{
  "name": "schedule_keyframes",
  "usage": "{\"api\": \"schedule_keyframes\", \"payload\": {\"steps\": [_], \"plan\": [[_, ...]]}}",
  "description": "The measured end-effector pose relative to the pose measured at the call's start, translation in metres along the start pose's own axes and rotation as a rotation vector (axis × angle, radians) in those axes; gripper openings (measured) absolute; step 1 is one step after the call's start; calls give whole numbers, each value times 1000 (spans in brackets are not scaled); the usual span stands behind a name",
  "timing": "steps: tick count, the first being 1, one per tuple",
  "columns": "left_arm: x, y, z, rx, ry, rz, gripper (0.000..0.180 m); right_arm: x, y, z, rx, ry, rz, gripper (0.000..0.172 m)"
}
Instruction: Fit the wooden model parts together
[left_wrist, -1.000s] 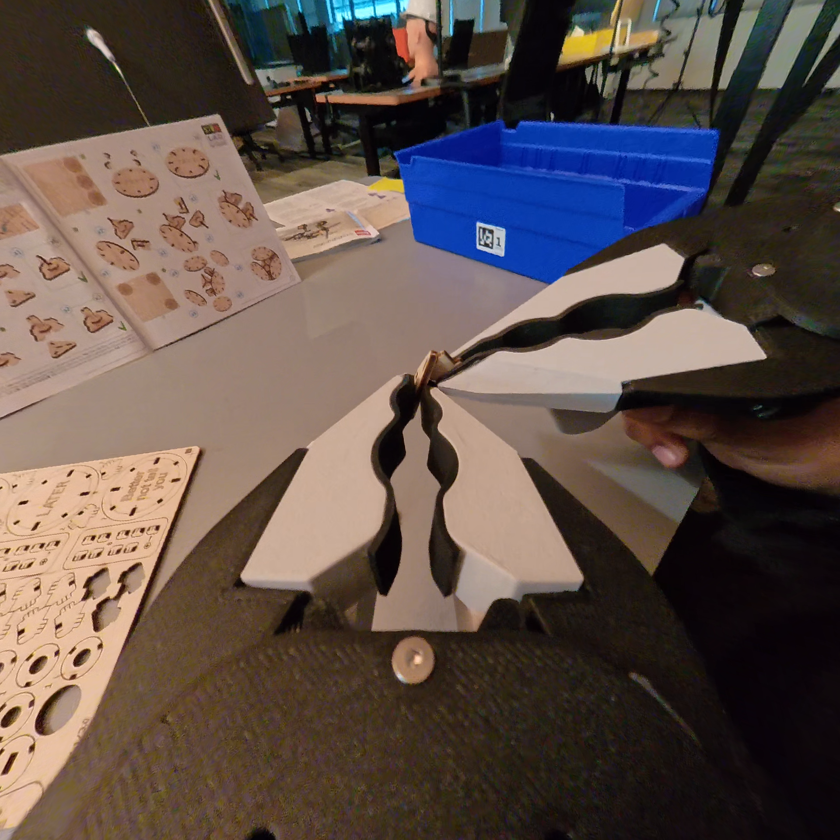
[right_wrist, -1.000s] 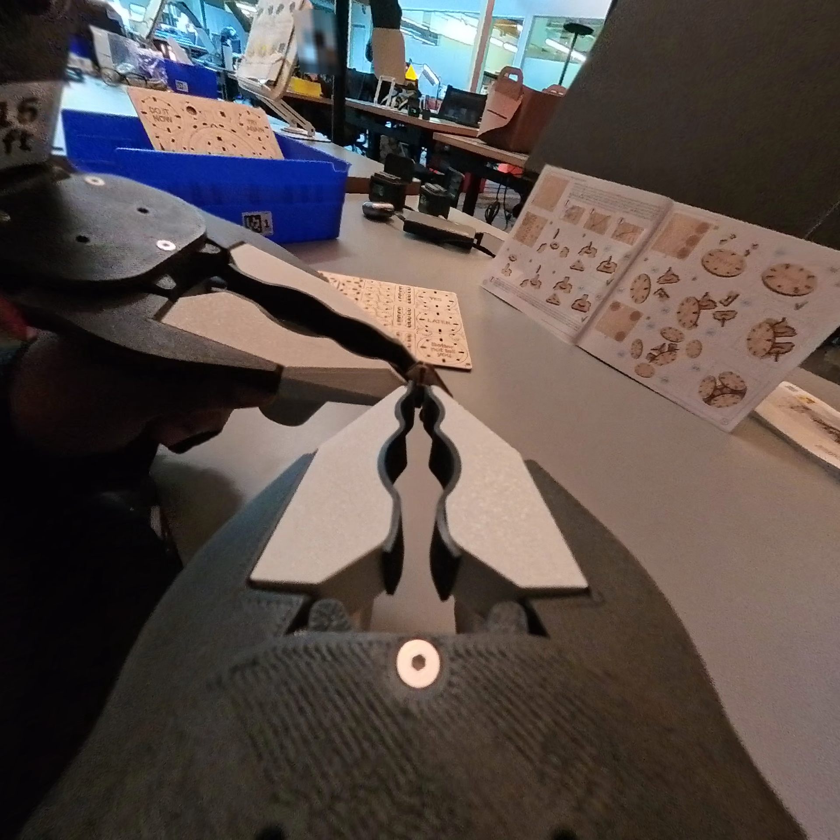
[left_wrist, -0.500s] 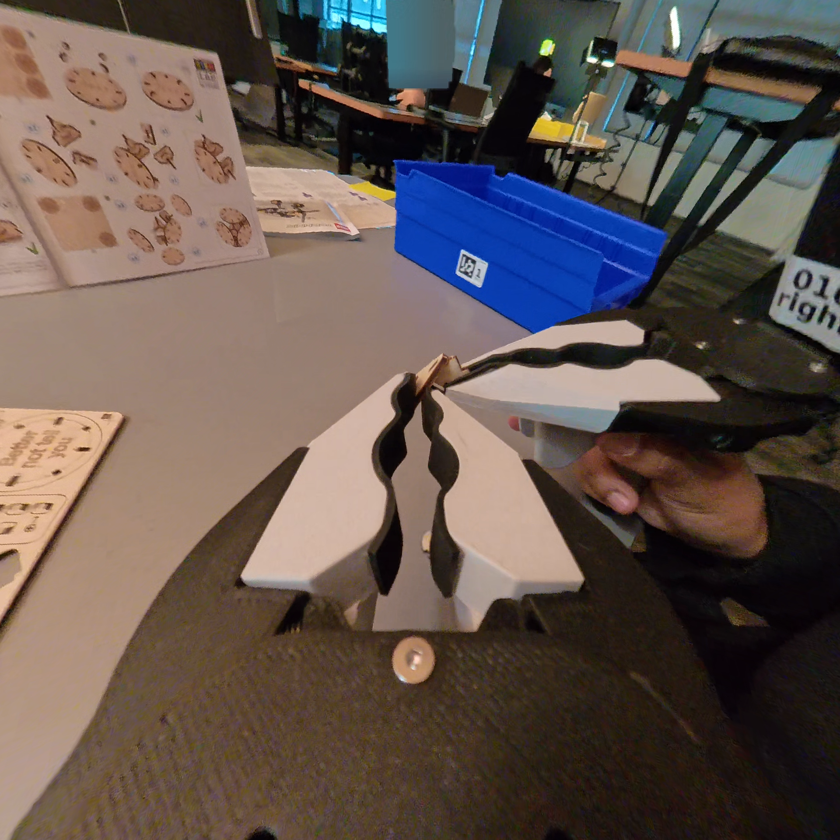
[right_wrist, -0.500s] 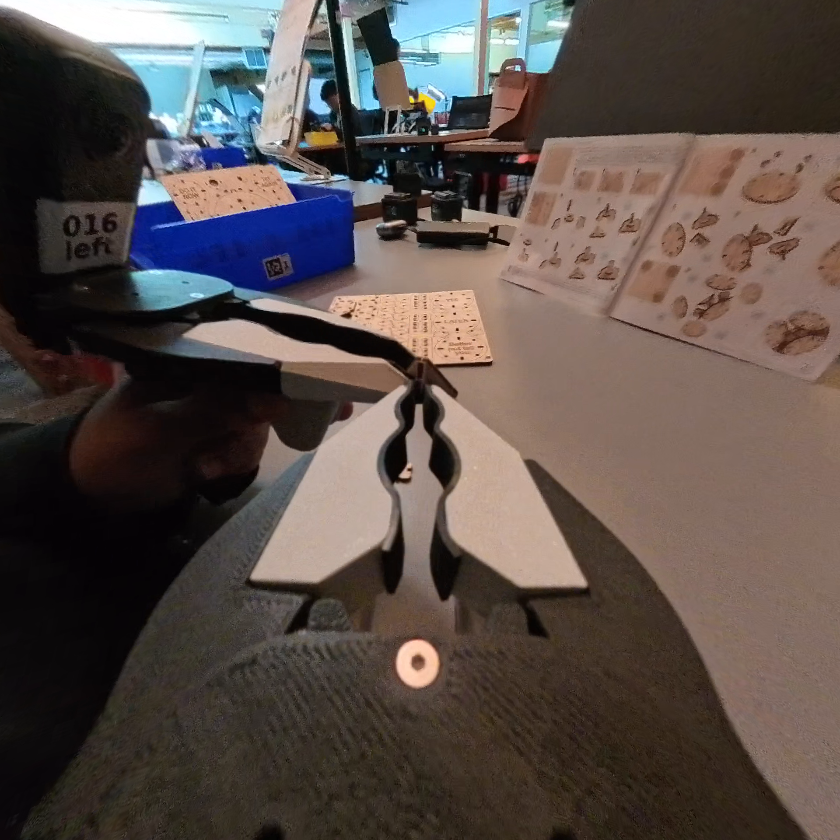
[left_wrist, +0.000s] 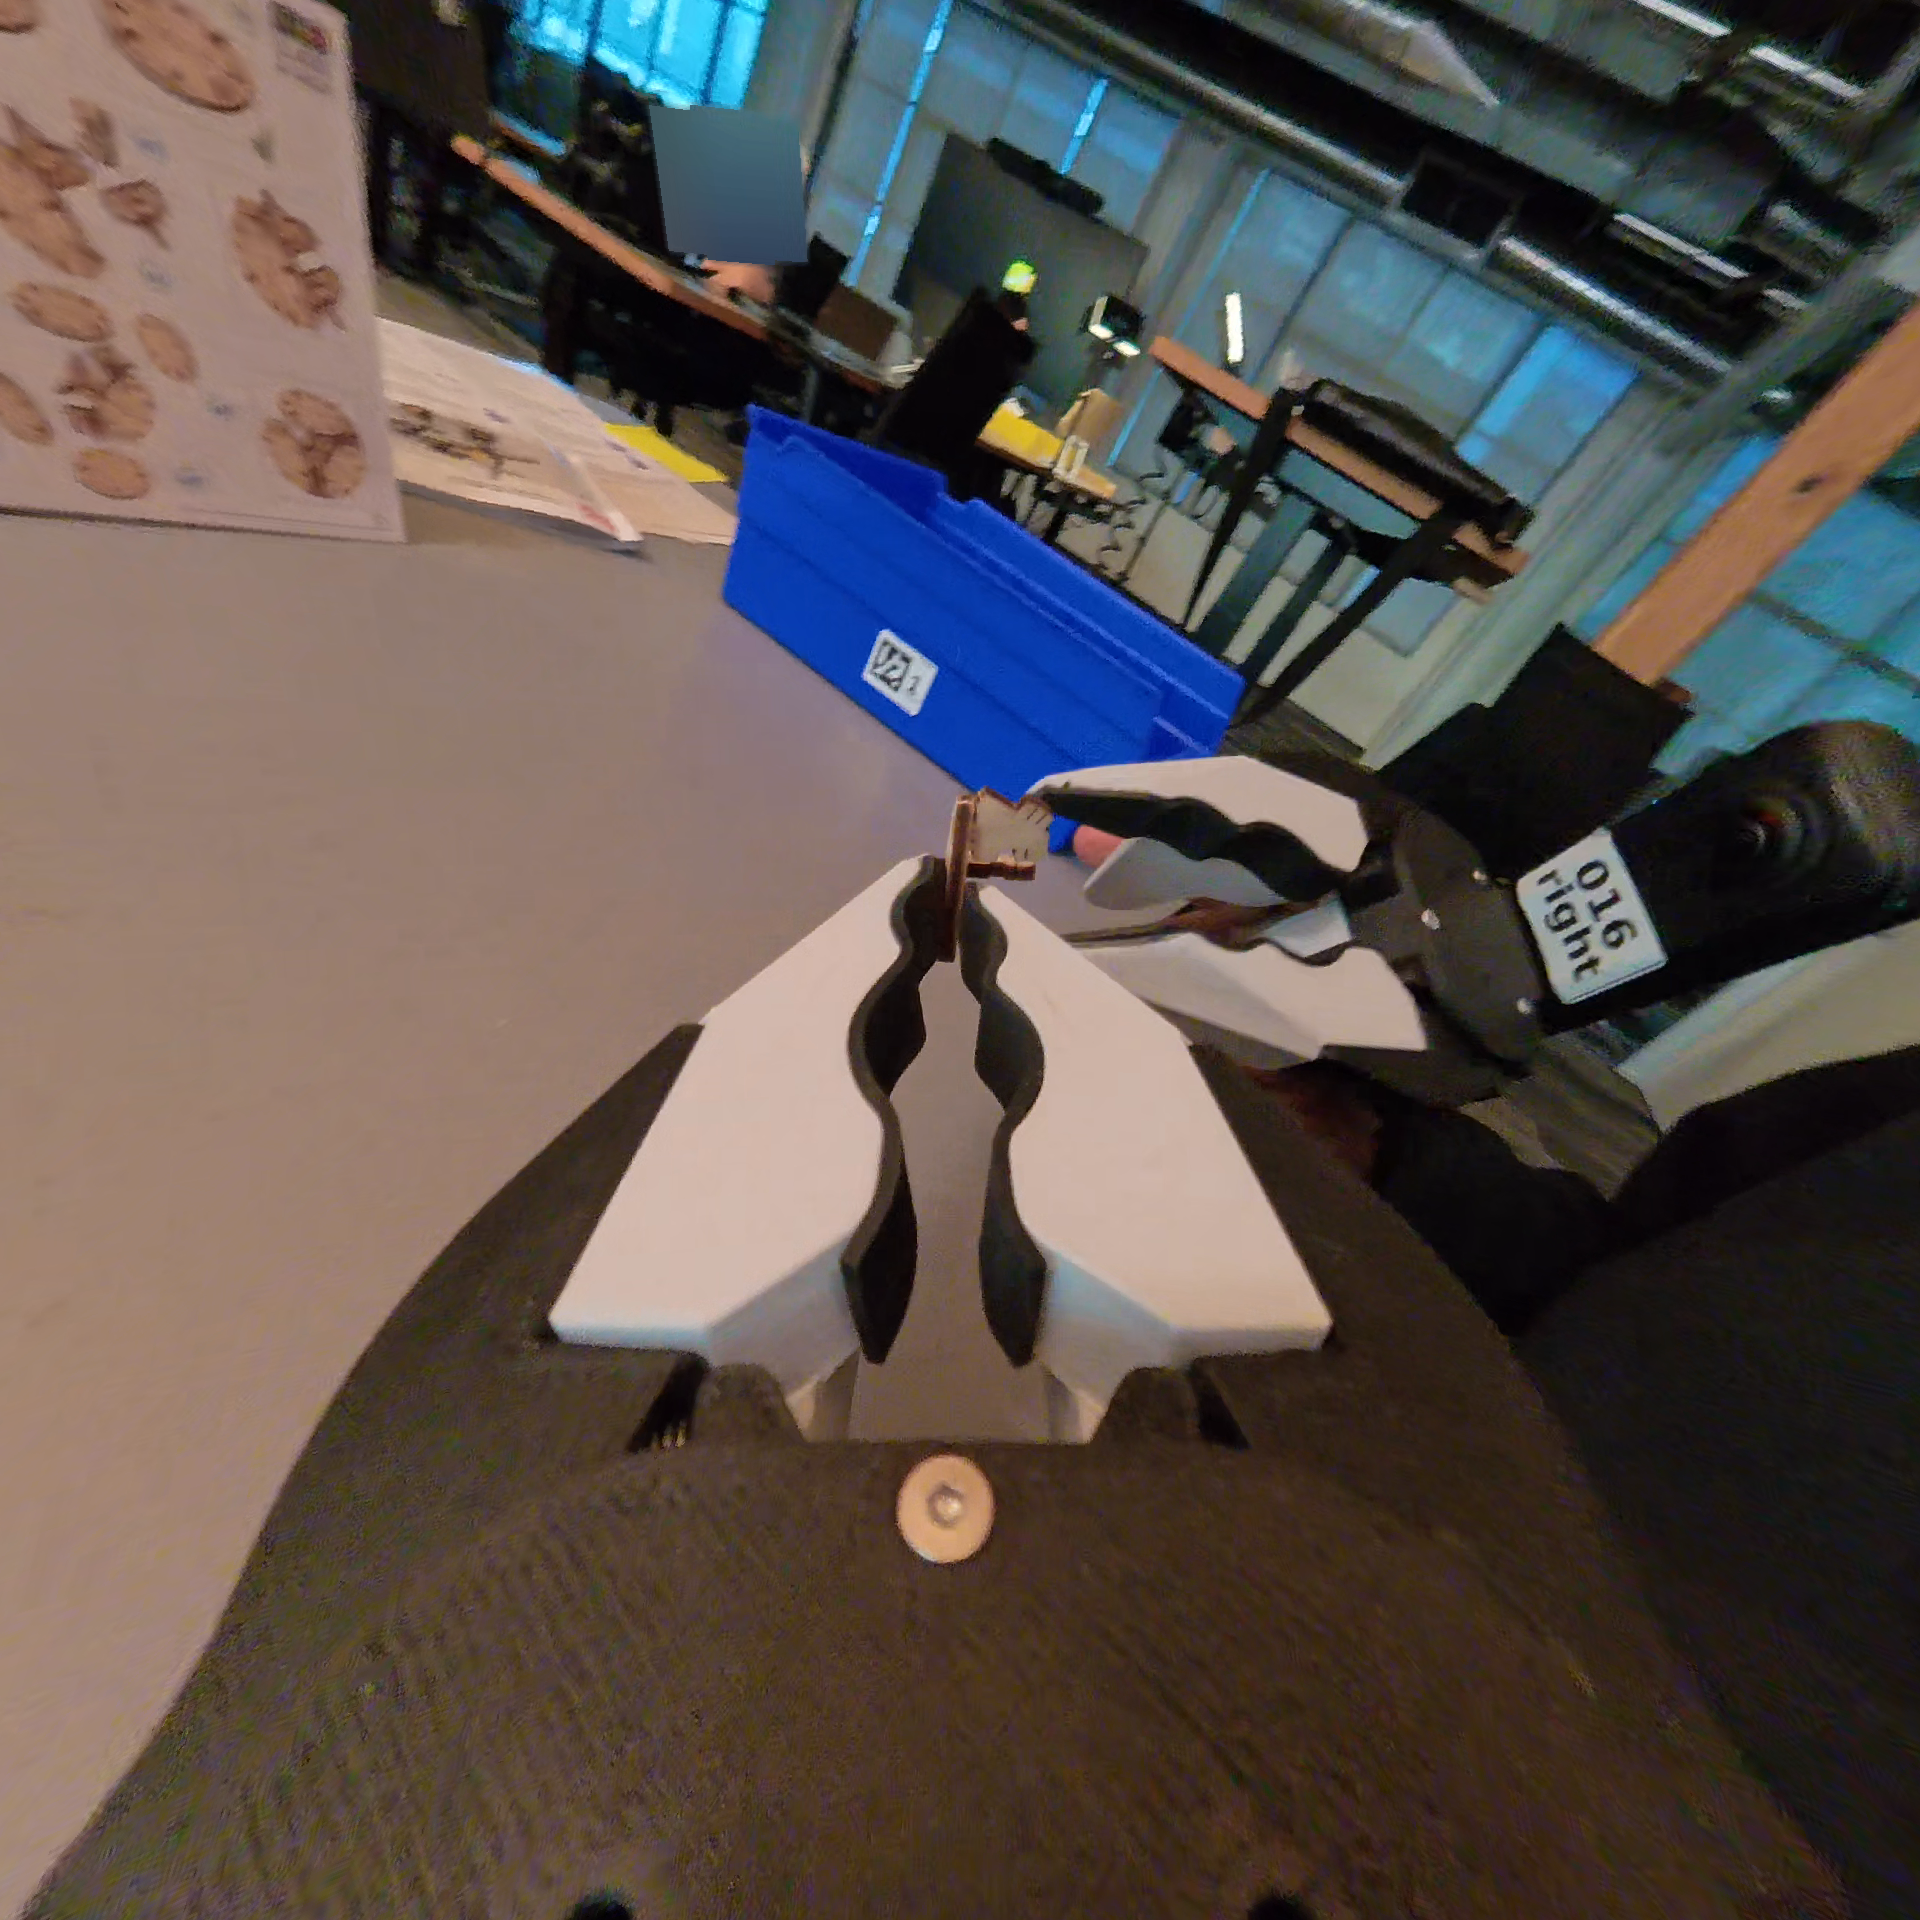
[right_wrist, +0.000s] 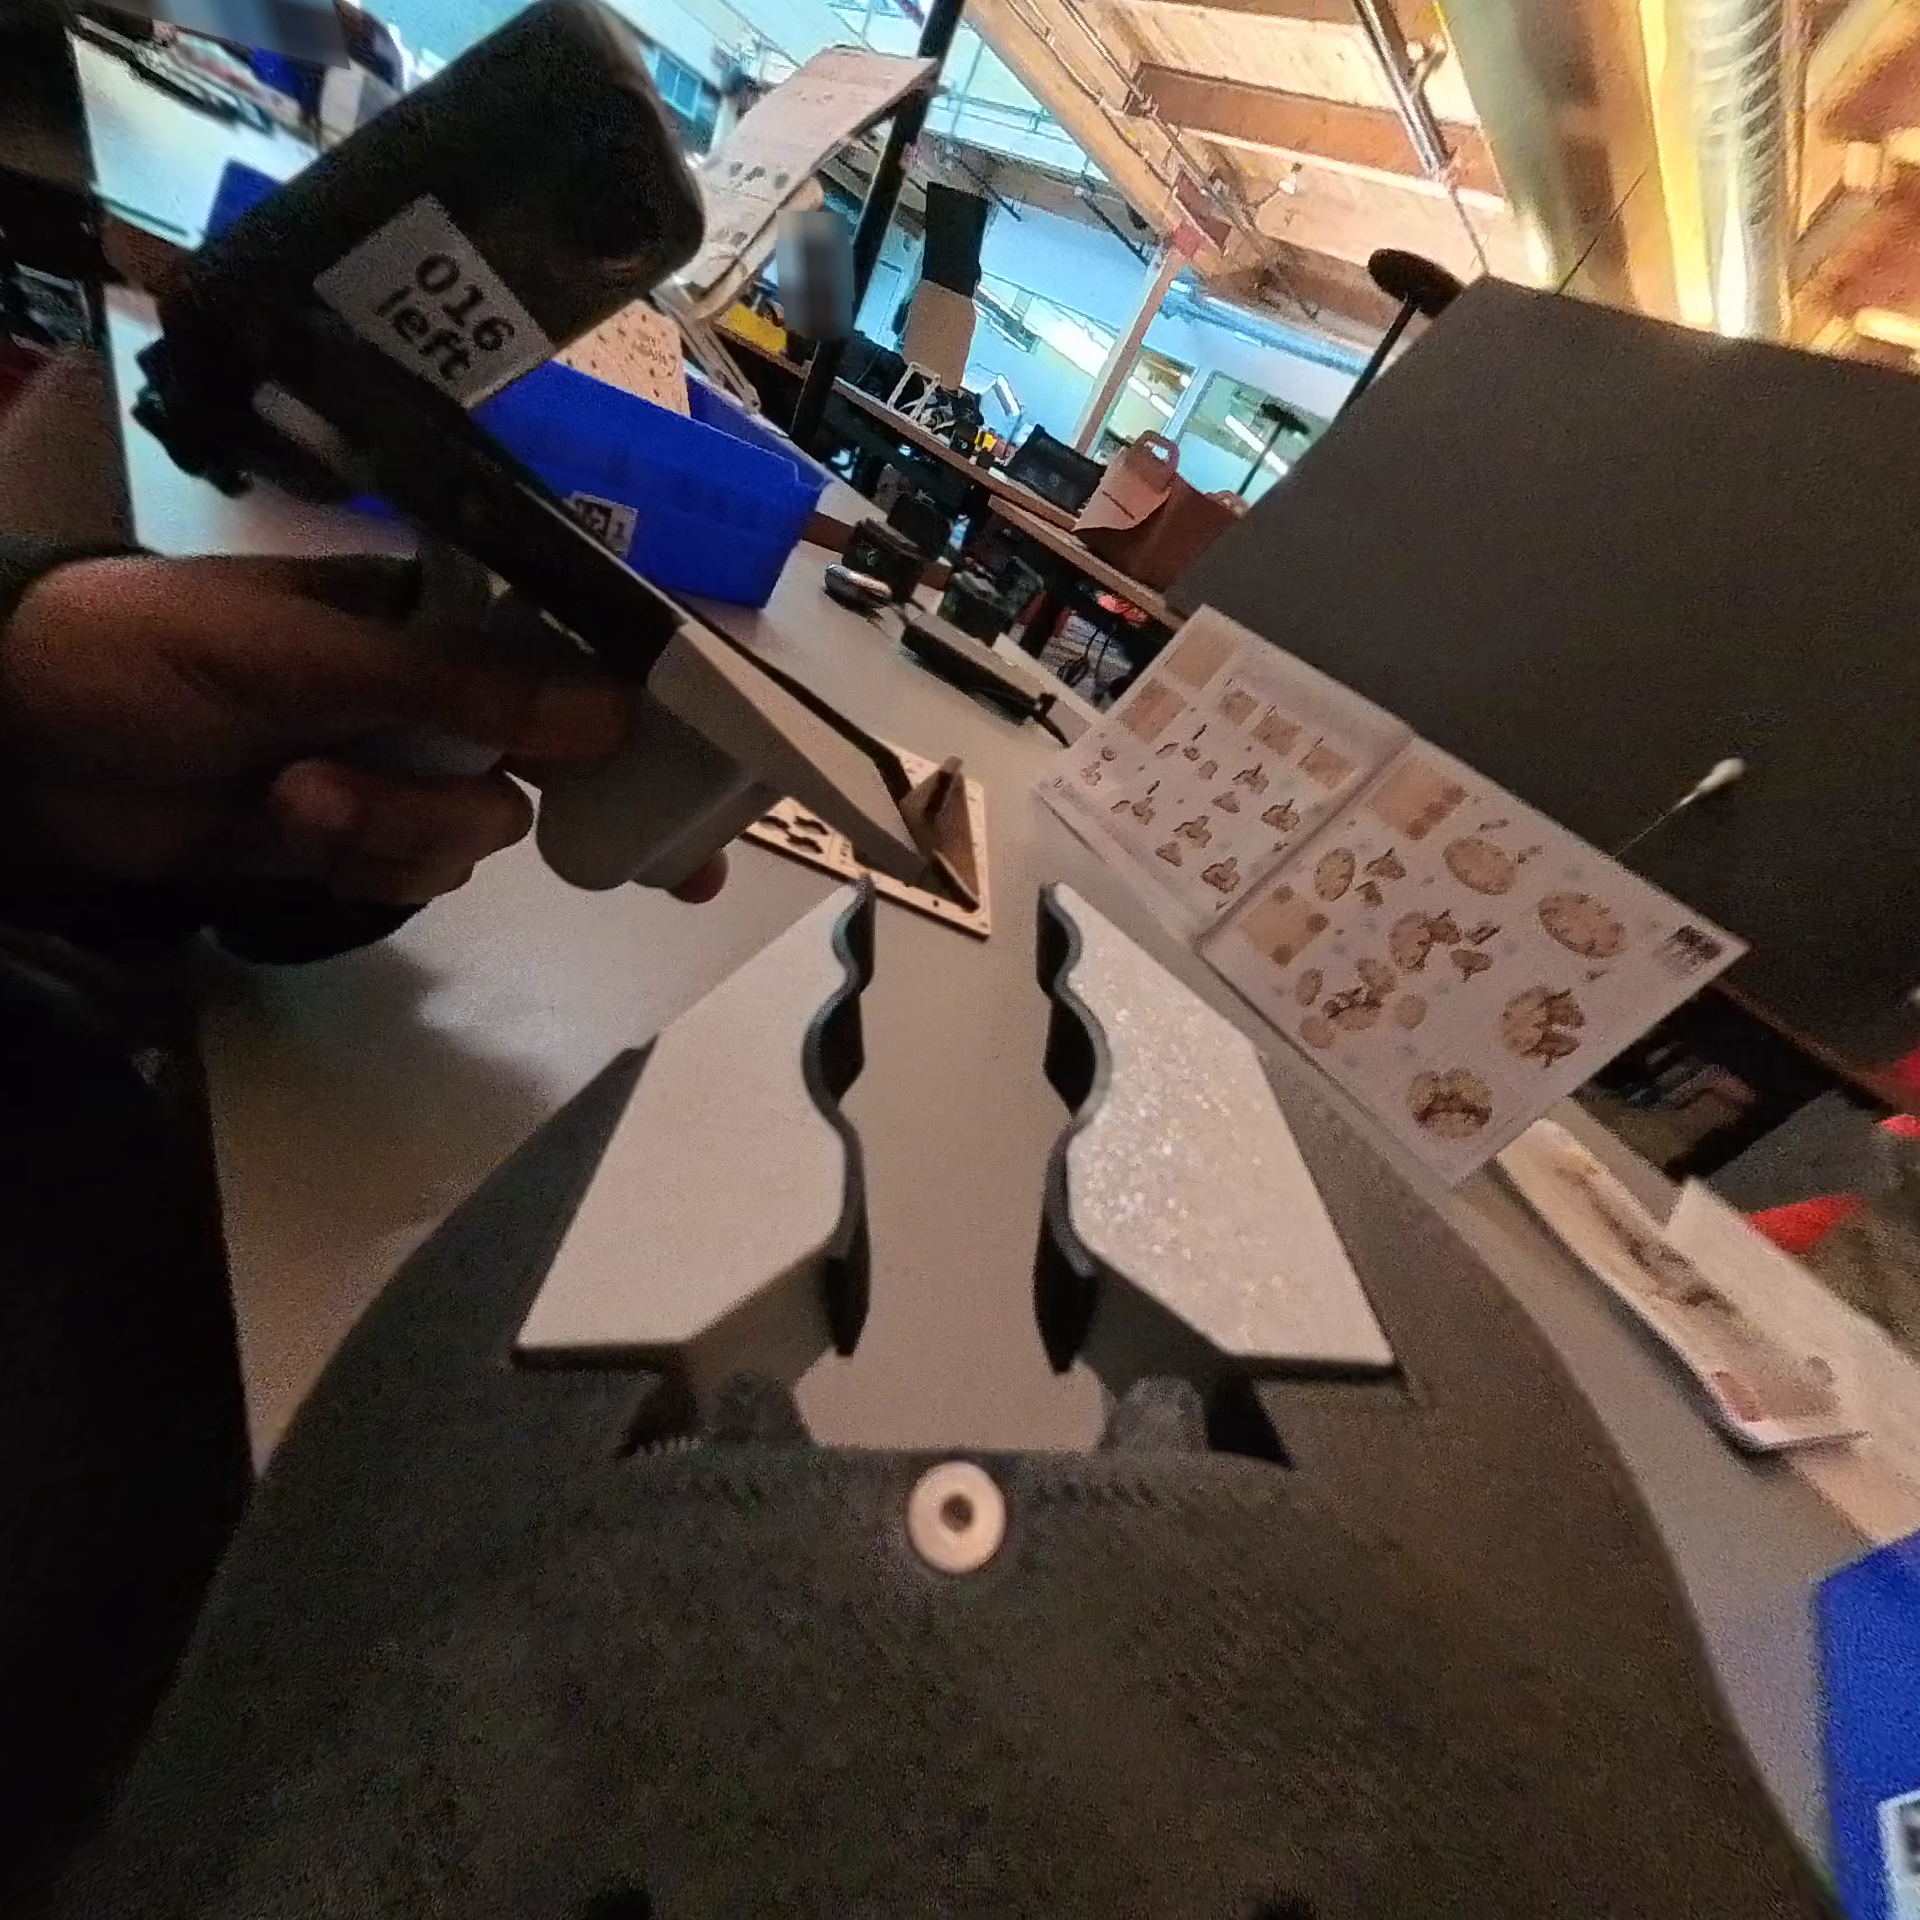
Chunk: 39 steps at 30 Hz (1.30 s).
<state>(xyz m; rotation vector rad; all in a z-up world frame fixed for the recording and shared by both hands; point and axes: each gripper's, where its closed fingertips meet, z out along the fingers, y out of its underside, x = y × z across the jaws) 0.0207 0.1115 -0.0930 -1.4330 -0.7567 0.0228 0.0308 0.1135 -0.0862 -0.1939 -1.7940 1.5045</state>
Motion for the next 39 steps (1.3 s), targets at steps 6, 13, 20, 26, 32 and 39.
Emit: {"api": "schedule_keyframes", "payload": {"steps": [6, 13, 20, 26, 32, 39], "plan": [[24, 4, 1, -12, 112, 70, 1, -8, -5, -7, 32, 24, -264, 11], [15, 13, 5, -56, -20, 146, 1, -4, 11, -5, -140, 50, -453, 0], [-22, 33, 11, -227, -307, 401, 2, -43, -27, -3, -9, -39, -360, 0], [4, 4, 1, -83, -173, 262, 1, 3, -19, -15, -76, 72, -390, 0], [1, -5, -4, 14, -46, 55, 1, 15, -21, -19, 33, -12, -44, 1], [11, -17, -11, 80, 57, 5, 1, 27, -41, -32, 240, -193, 424, 0]]}}
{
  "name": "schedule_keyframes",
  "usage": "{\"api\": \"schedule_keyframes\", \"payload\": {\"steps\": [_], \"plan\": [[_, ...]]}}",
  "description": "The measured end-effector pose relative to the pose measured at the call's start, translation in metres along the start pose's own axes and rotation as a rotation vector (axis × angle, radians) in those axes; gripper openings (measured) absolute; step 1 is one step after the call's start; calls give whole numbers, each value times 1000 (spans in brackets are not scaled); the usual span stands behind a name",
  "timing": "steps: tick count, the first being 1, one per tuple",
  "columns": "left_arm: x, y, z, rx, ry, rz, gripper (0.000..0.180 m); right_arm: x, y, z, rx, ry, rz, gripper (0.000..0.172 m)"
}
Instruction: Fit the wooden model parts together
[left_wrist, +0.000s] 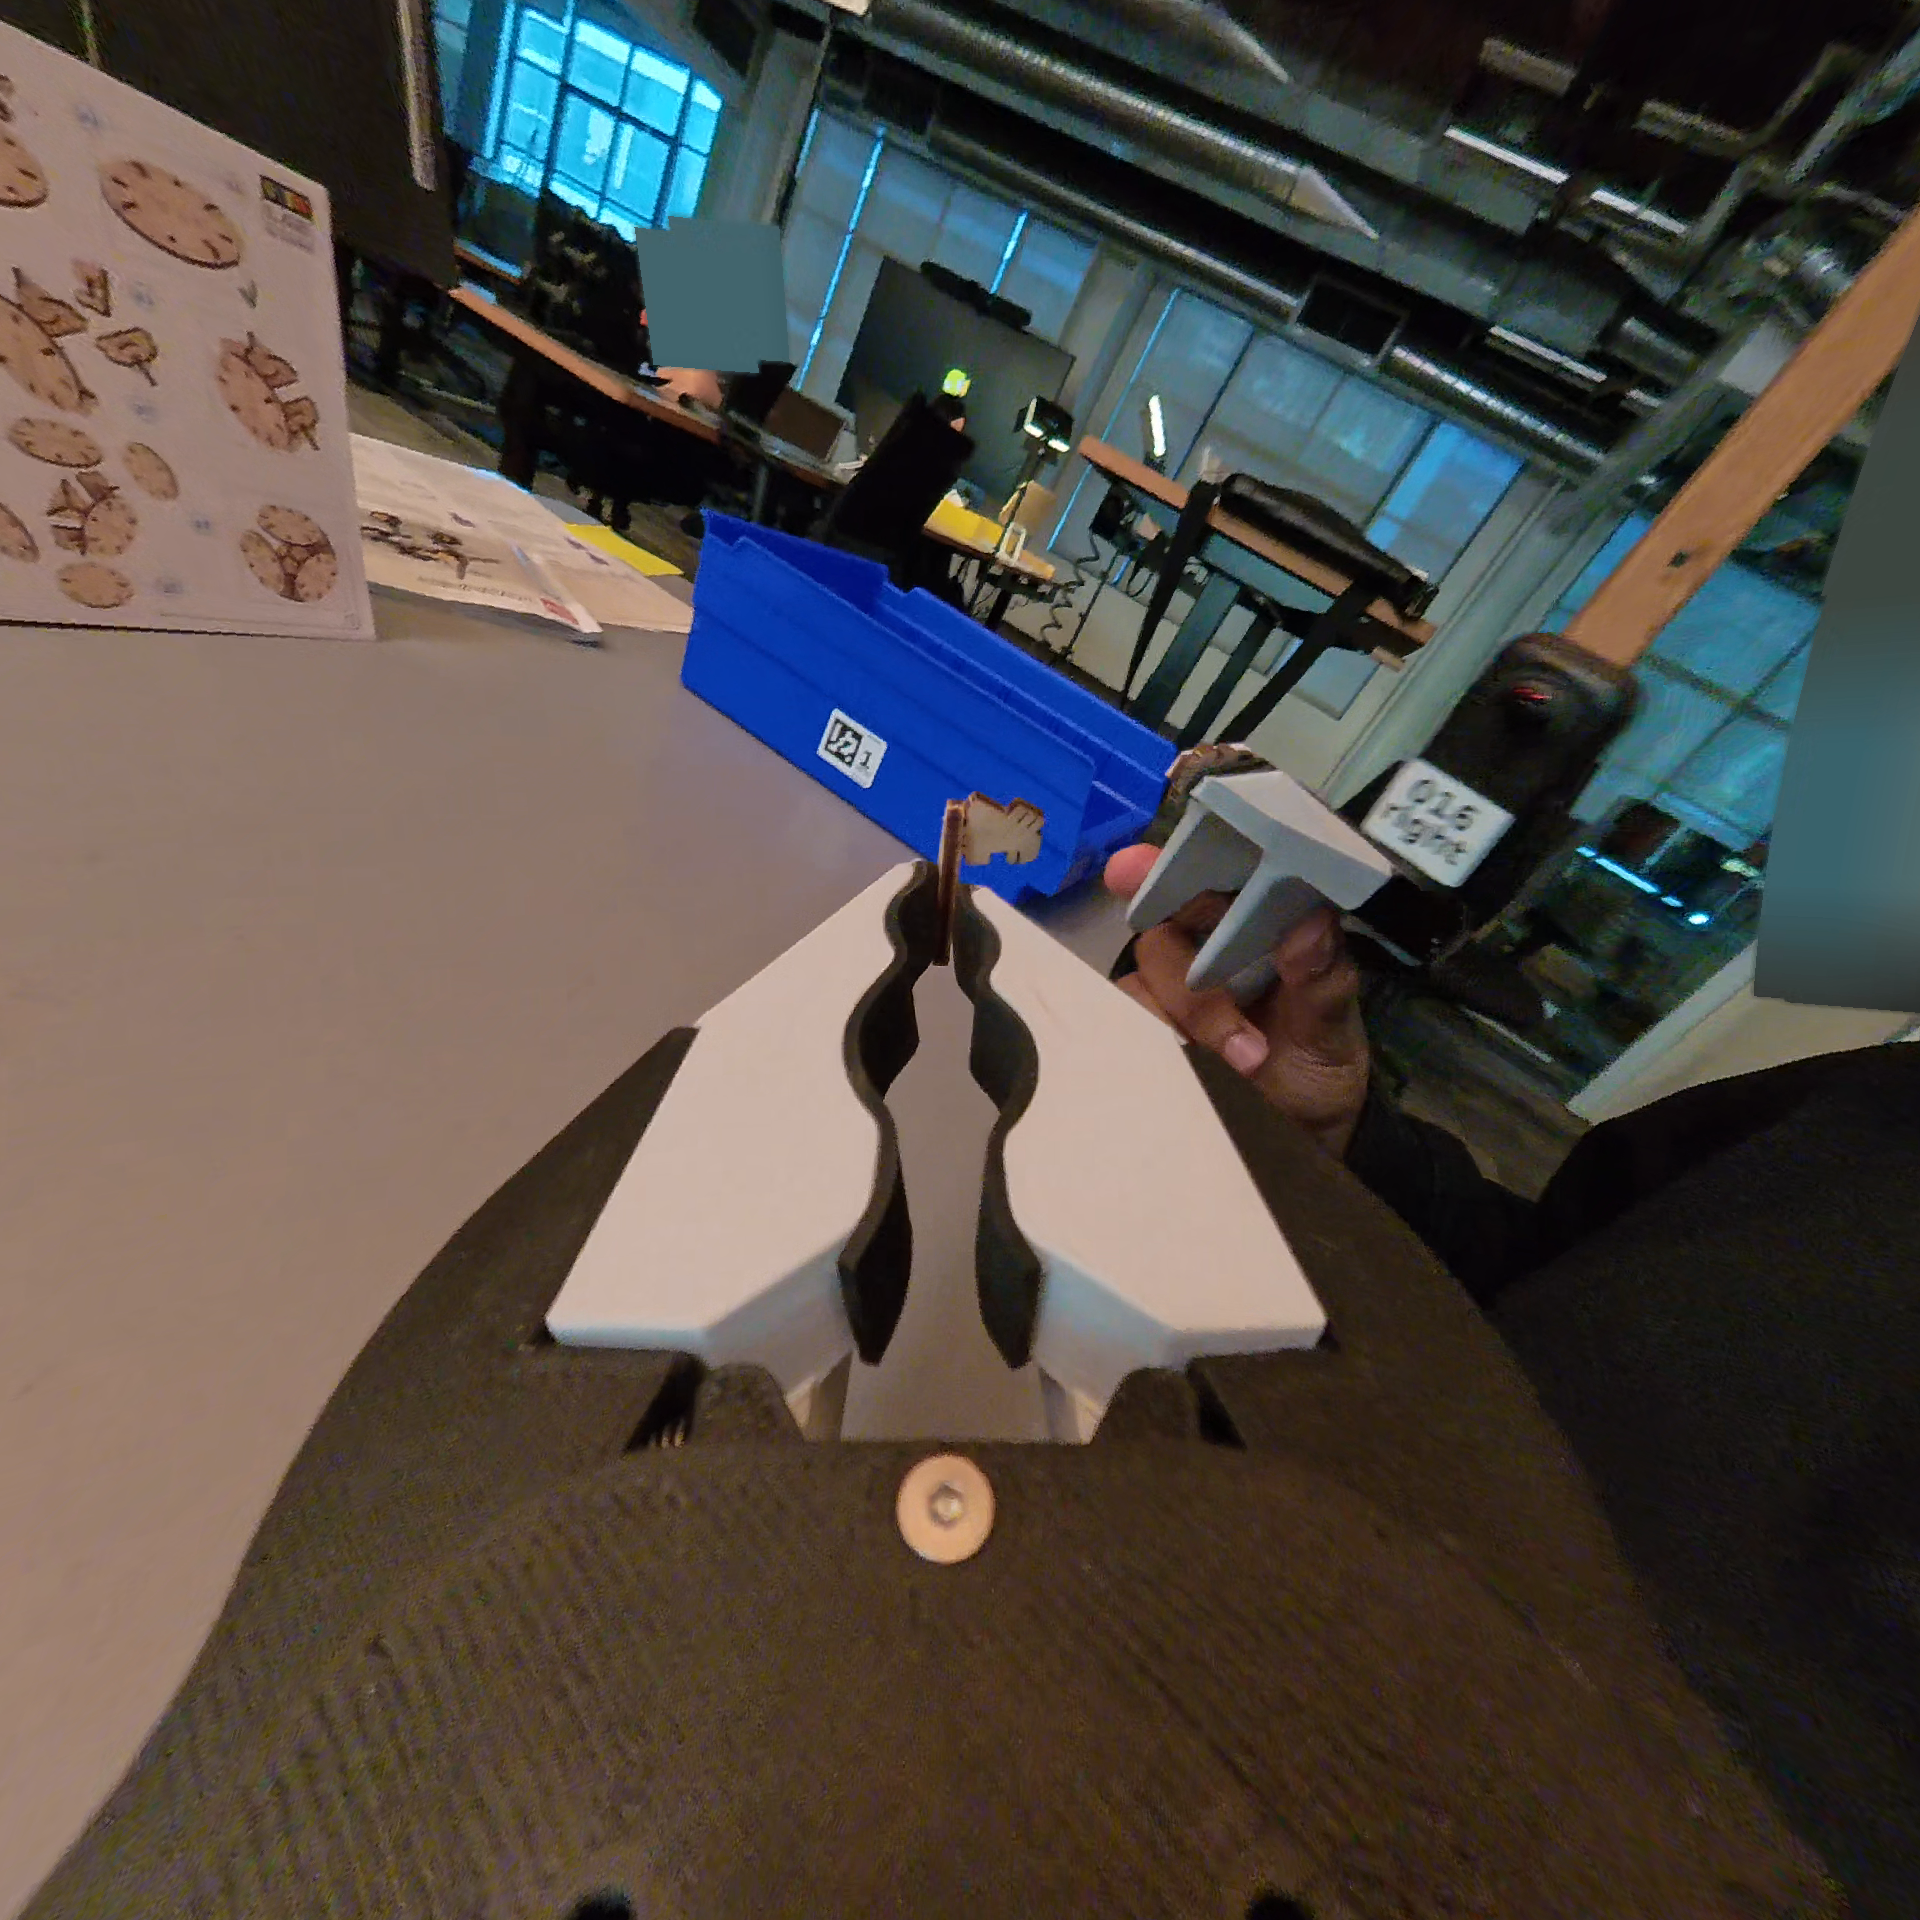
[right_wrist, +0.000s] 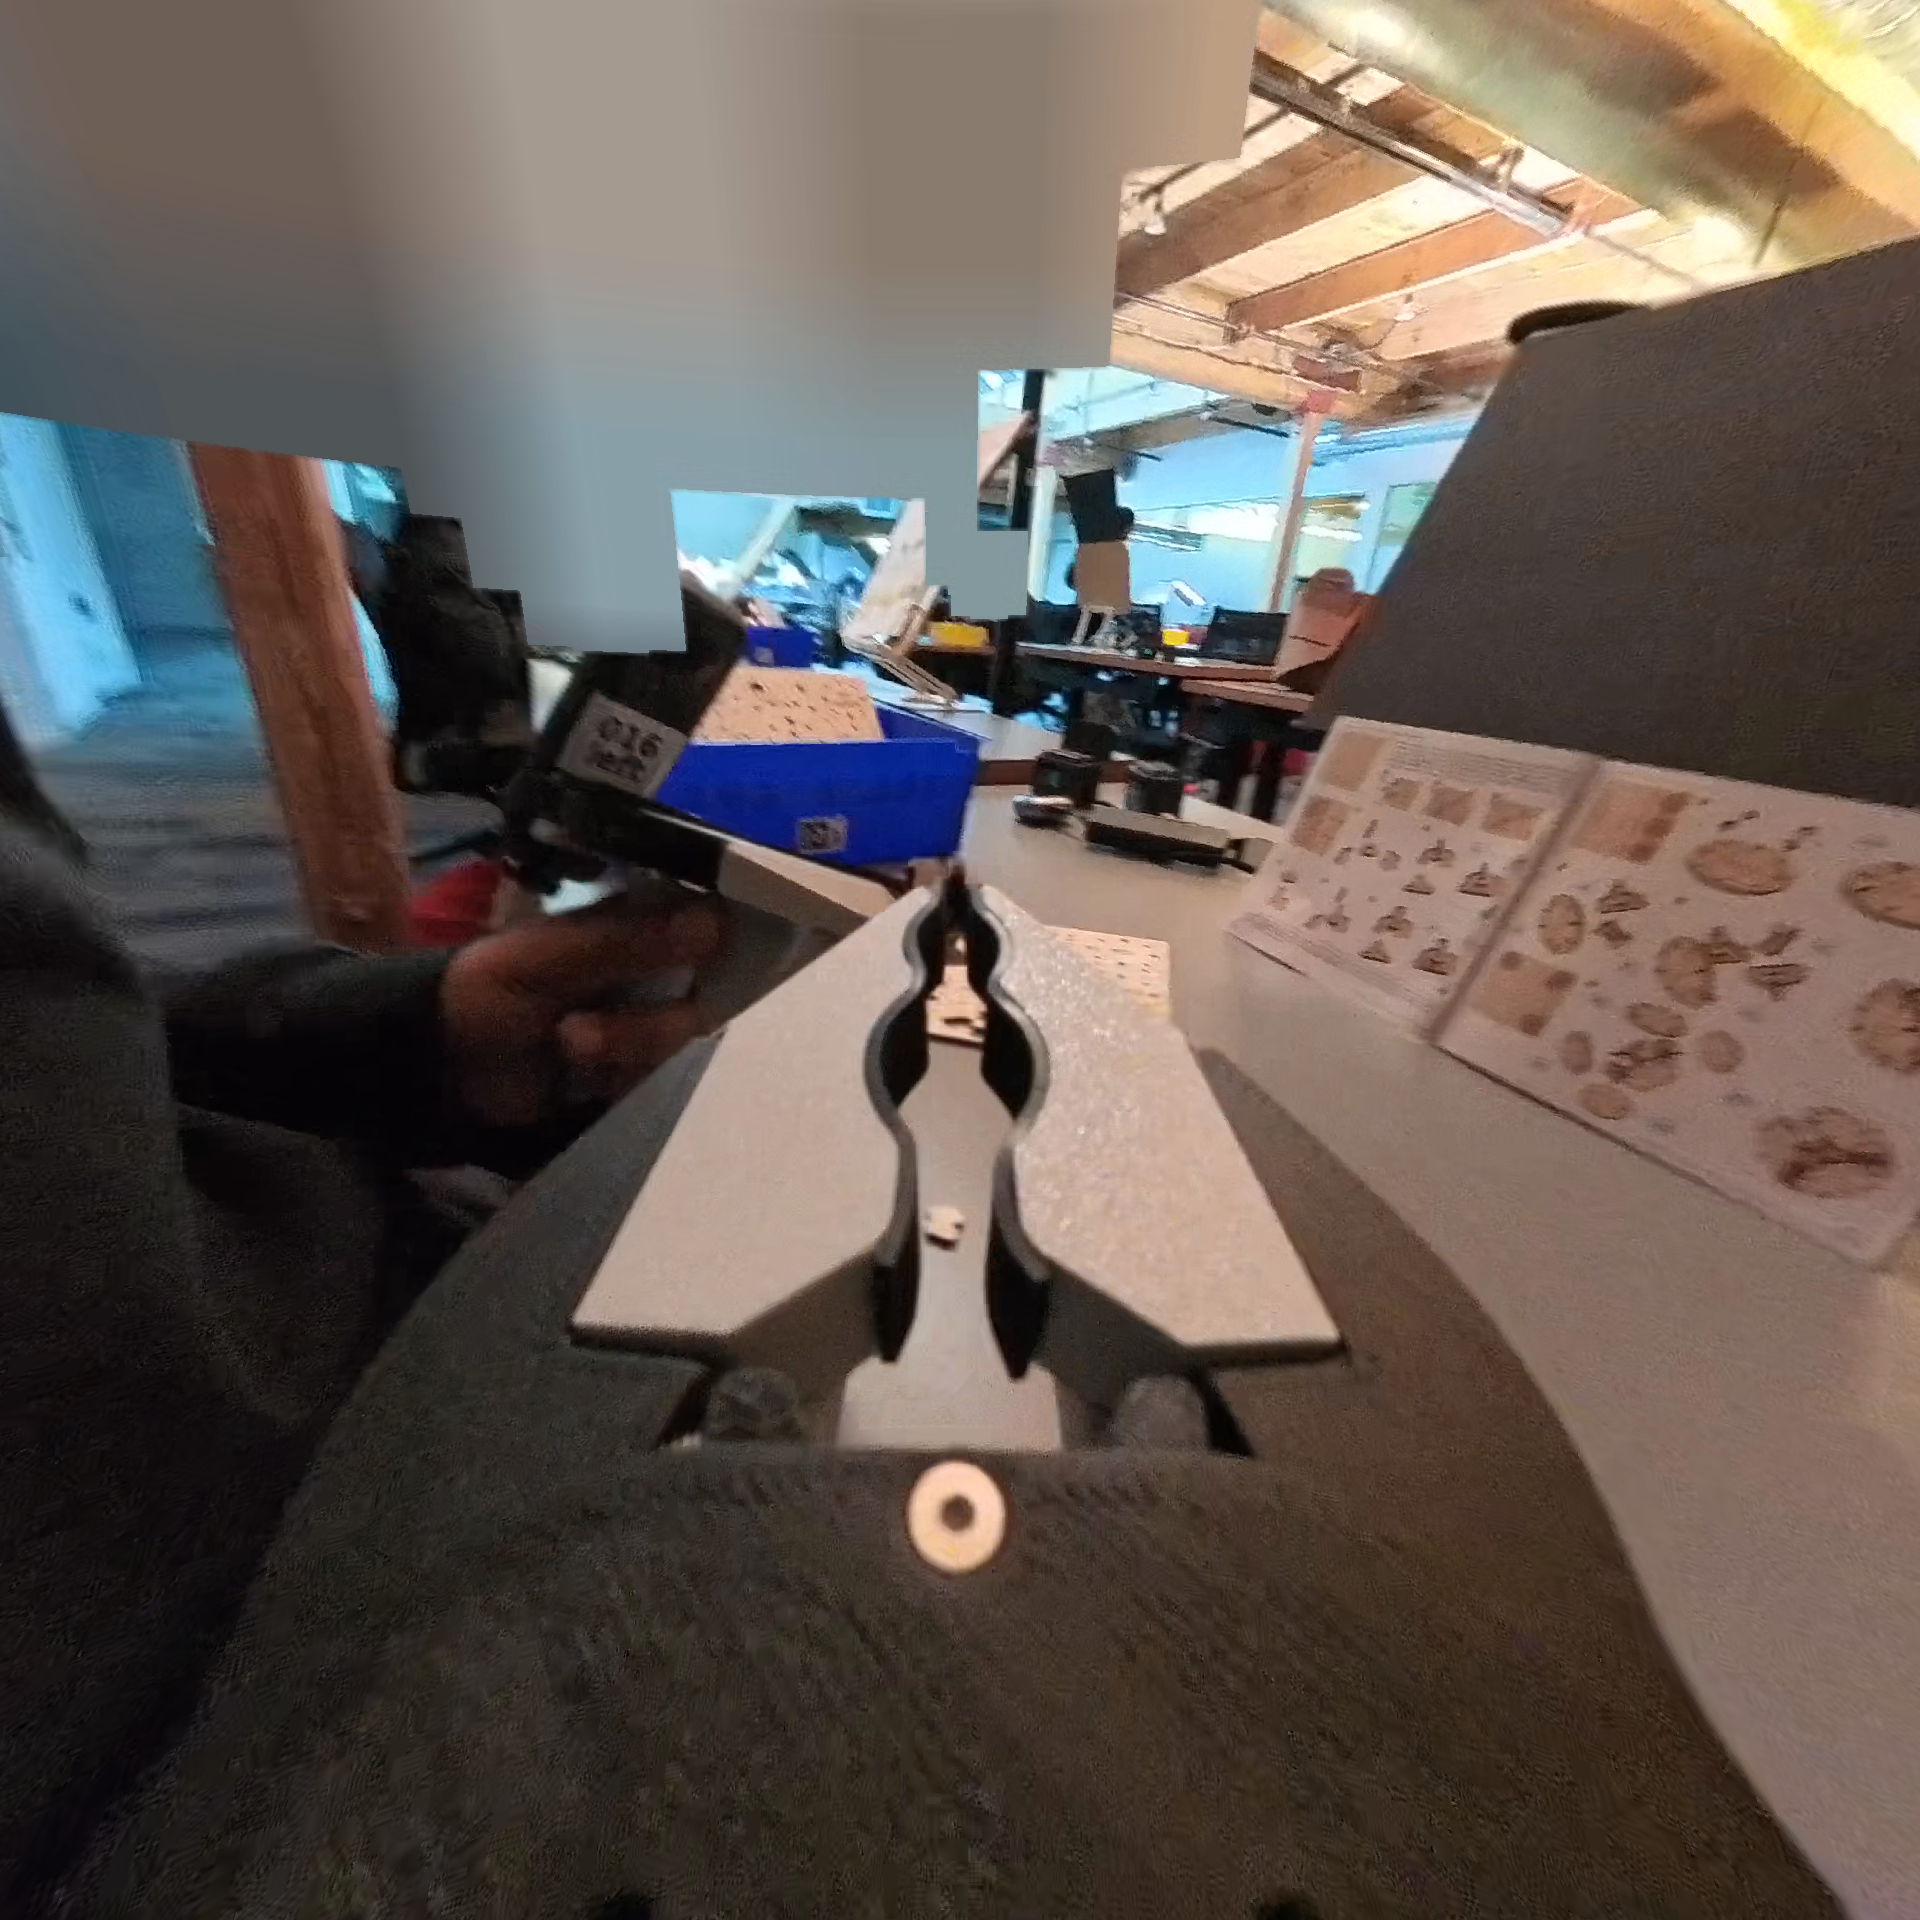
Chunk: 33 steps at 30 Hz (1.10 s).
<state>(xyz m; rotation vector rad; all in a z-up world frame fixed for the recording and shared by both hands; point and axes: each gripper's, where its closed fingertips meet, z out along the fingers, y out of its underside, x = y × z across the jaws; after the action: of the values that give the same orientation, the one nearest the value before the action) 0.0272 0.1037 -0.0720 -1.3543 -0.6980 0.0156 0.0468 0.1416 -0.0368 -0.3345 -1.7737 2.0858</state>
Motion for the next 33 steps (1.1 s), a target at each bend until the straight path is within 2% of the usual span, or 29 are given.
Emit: {"api": "schedule_keyframes", "payload": {"steps": [6, 9, 12, 15, 17, 19, 21, 24, 27, 29, 31, 33], "plan": [[8, -1, 0, 11, 56, -40, 1, 1, -9, -2, 136, -213, 492, 0], [12, -4, 0, 24, 93, -77, 1, 2, -3, -1, 128, -246, 572, 0], [17, -5, -1, 41, 141, -132, 0, 9, 29, 8, -61, -145, 505, 0], [18, -6, 0, 55, 179, -185, 1, 31, 88, 8, -402, 66, 352, 2], [18, -6, 0, 60, 194, -215, 0, 42, 120, 0, -610, 169, 266, 19], [18, -5, 1, 58, 203, -229, 0, 54, 136, -8, -721, 264, 212, 22], [18, -3, 2, 49, 204, -233, 0, 61, 141, -12, -754, 302, 200, 25], [14, 1, 4, 26, 175, -231, 0, 62, 120, -5, -628, 285, 147, 38], [6, 9, 6, -17, 104, -200, 0, 42, 69, 7, -387, 196, 16, 39], [0, 16, 9, -58, 40, -148, 0, 19, 41, 12, -249, 137, -77, 34], [-5, 26, 12, -122, -41, -43, 1, 2, 29, 16, -186, 110, -120, 30], [-7, 33, 14, -183, -113, 89, 0, -3, 32, 20, -203, 109, -106, 28]]}}
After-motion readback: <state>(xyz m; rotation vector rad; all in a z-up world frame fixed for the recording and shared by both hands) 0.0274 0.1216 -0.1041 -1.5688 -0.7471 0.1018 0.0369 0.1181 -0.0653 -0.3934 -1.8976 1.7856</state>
